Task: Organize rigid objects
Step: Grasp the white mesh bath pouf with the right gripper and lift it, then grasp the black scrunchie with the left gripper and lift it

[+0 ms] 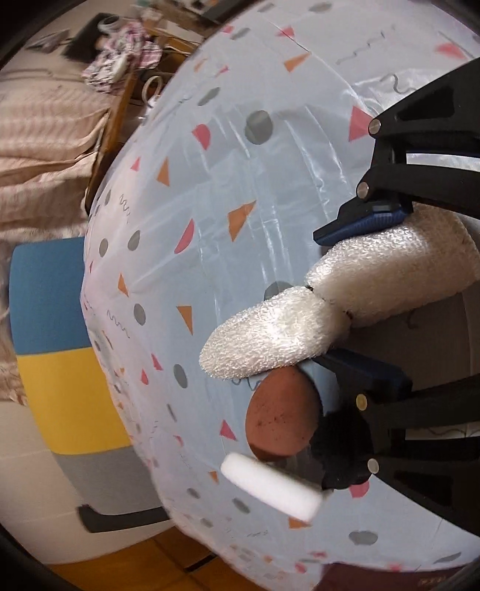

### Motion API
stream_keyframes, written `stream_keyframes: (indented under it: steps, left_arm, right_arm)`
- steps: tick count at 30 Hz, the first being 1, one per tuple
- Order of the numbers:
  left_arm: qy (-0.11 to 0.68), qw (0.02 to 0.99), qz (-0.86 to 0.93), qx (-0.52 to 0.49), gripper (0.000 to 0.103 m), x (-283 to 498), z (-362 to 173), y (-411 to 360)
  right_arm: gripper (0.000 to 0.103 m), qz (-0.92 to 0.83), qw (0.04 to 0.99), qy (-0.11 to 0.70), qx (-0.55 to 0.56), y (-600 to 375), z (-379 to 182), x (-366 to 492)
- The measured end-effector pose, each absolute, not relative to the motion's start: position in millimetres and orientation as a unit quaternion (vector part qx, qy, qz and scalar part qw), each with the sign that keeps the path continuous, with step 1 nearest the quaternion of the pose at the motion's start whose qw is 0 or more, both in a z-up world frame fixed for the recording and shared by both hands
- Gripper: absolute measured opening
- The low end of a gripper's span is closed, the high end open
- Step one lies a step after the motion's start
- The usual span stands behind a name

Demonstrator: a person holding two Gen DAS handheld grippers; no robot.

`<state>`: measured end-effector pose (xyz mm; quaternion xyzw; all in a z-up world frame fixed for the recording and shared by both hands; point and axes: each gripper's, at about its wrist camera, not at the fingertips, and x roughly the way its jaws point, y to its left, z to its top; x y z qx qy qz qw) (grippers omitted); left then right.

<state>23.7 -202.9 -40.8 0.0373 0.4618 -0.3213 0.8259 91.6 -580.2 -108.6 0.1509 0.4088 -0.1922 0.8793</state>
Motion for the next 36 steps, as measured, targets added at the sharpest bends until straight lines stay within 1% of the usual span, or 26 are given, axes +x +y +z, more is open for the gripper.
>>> stream_keyframes:
  steps: [2,6,12,13,15,23,27,31,34,35,36]
  left_arm:
    - [0.457,0.828,-0.323,0.042,0.085,25.2,-38.7,-209.7]
    - [0.456,0.823,-0.336,0.036,0.085,29.3,-33.9,-227.1]
    - [0.439,0.814,-0.377,0.055,0.085,36.8,-29.6,-280.8]
    - [0.439,0.812,-0.380,0.057,0.085,40.3,-31.3,-290.8]
    - [0.438,0.811,-0.383,0.064,0.085,49.6,-36.1,-312.7]
    - [0.432,0.804,-0.394,0.112,0.085,89.8,-63.5,-403.9]
    - [0.438,0.802,-0.387,0.123,0.085,110.1,-78.2,-434.0]
    - [0.423,0.812,-0.373,0.149,0.085,125.7,-89.7,-456.1]
    - [0.427,0.811,-0.379,0.129,0.080,135.7,-98.5,-457.6]
    - [0.430,0.809,-0.384,0.114,0.072,137.5,-100.8,-455.4]
    - [0.432,0.809,-0.383,0.106,0.057,138.2,-102.4,-454.0]
  right_arm:
    - [0.048,-0.199,0.877,0.409,0.154,-582.0,-108.3,85.2]
    - [0.043,-0.215,0.871,0.401,0.186,-589.3,-103.6,58.4]
    - [0.043,-0.244,0.866,0.385,0.207,-599.3,-108.3,10.6]
    - [0.040,-0.245,0.866,0.382,0.210,-600.3,-111.0,5.8]
    - [0.040,-0.248,0.868,0.369,0.222,-602.4,-110.9,-2.0]
    - [0.040,-0.264,0.870,0.365,0.202,-598.0,-113.9,0.1]
    - [0.040,-0.266,0.870,0.364,0.199,-597.0,-114.8,-0.2]
    - [0.040,-0.269,0.871,0.363,0.194,-596.2,-115.1,0.9]
    - [0.040,-0.269,0.871,0.360,0.198,-597.2,-115.8,-0.2]
    - [0.040,-0.269,0.871,0.360,0.198,-597.3,-115.9,-0.3]
    - [0.040,-0.269,0.871,0.359,0.198,-597.2,-115.9,-0.3]
